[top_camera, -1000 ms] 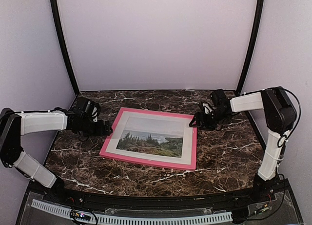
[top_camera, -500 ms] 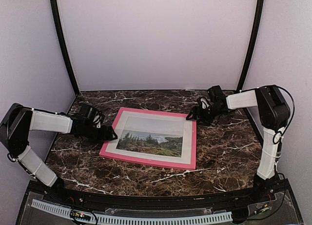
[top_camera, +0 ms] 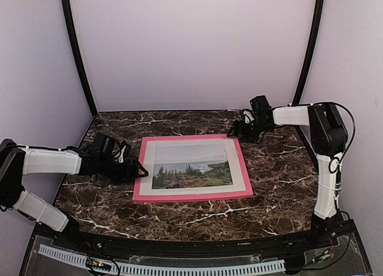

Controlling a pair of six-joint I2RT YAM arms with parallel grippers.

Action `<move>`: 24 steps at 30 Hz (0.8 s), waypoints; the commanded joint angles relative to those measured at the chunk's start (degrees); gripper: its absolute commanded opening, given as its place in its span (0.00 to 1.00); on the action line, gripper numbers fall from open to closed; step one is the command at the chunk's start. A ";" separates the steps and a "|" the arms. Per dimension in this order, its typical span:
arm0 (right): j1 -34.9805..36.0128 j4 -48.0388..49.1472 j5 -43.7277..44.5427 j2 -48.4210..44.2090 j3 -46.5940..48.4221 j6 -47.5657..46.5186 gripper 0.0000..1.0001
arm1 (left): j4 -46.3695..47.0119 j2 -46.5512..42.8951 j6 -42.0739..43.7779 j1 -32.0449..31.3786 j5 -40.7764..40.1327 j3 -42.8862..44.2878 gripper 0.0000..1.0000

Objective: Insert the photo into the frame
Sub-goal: Adjust the photo frame at the center of the board, then reset both arms

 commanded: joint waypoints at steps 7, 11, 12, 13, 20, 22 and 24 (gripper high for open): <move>0.72 -0.66 22.45 -23.16 -15.31 -6.91 0.89 | -12.26 -14.21 6.16 0.06 -25.67 7.40 0.91; 0.98 1.32 26.58 -34.46 -23.14 -8.39 0.97 | -13.99 -19.63 10.56 0.27 -37.45 8.99 0.95; 1.10 2.08 27.21 -36.97 -24.90 -8.60 0.98 | -14.31 -21.37 11.68 0.34 -38.86 9.06 0.96; 1.19 2.87 27.68 -39.63 -26.51 -8.86 0.99 | -14.31 -22.33 12.08 0.46 -41.07 8.96 0.98; 1.38 2.03 27.98 -52.37 -31.66 -9.54 0.99 | -12.12 -29.89 17.05 1.10 -43.34 8.87 0.99; 1.38 1.40 28.02 -55.10 -32.66 -9.85 0.99 | -13.38 -30.64 19.01 1.11 -44.91 10.47 0.99; 1.36 1.07 28.11 -58.40 -34.11 -10.31 0.99 | -14.25 -31.74 21.42 1.12 -45.52 11.85 0.99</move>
